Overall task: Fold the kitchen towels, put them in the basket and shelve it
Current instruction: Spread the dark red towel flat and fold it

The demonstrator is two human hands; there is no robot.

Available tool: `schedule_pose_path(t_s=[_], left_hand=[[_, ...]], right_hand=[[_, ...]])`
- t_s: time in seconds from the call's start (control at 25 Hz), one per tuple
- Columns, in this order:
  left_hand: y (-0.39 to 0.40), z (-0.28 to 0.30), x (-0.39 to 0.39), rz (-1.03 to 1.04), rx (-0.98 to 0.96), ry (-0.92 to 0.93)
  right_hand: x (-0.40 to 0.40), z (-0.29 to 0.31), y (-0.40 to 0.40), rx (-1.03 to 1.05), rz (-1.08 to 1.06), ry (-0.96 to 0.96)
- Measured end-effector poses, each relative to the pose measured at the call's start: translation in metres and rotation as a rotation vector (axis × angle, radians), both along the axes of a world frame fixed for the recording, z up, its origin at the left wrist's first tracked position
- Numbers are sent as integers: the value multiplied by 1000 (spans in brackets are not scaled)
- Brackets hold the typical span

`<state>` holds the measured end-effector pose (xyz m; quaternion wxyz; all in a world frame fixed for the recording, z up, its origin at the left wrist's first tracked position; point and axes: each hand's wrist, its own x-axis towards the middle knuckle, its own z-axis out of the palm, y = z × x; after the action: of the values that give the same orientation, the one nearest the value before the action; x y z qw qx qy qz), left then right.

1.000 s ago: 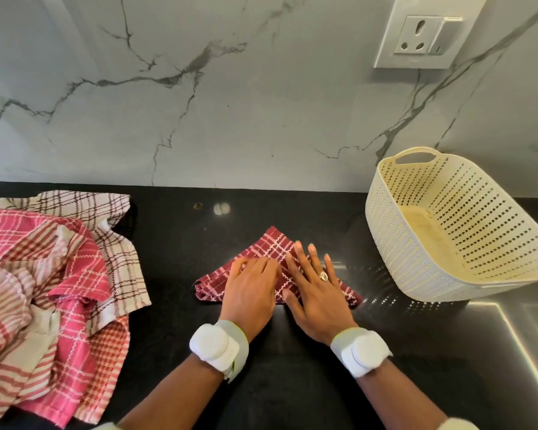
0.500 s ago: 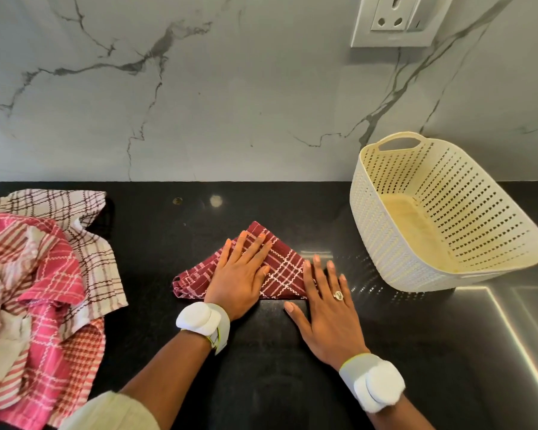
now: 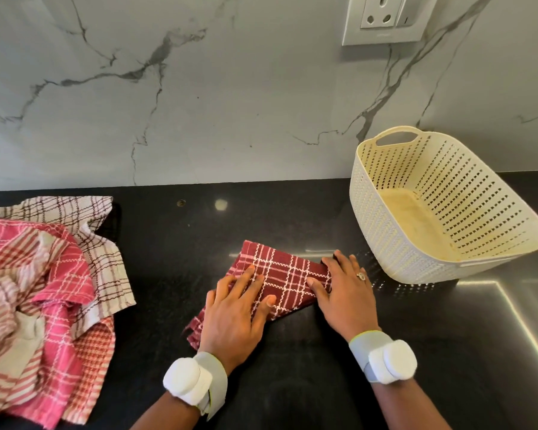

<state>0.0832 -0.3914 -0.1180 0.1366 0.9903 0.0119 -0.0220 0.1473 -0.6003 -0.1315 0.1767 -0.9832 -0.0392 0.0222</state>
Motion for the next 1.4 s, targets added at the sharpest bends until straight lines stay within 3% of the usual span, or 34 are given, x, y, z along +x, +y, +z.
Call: schedule_pose_path(t_s=[0.2, 0.36, 0.48, 0.6, 0.76, 0.92, 1.08, 1.16, 1.24, 1.4], left_hand=[[26, 5, -6, -66, -8, -11], [10, 9, 16, -135, 10, -74], [3, -7, 27, -136, 26, 3], [7, -17, 30, -122, 21, 57], [10, -20, 31, -115, 3, 65], [9, -14, 32, -94, -1, 129], [10, -3, 33, -67, -322, 96], [18, -1, 29, -97, -414, 29], [26, 1, 25, -177, -356, -13], [32, 5, 18, -349, -164, 49]], right_hand=[[16, 28, -4, 12, 17, 30], [10, 30, 34, 264, 256, -124], [0, 4, 60, 123, 442, -80], [-5, -16, 52, -54, 367, -91], [-10, -15, 26, -61, 243, -80], [0, 3, -4, -56, 170, 57], [19, 32, -3, 108, 120, 121], [30, 45, 1, 79, 130, 179], [44, 57, 5, -10, 154, 160], [78, 87, 20, -81, 204, -66]])
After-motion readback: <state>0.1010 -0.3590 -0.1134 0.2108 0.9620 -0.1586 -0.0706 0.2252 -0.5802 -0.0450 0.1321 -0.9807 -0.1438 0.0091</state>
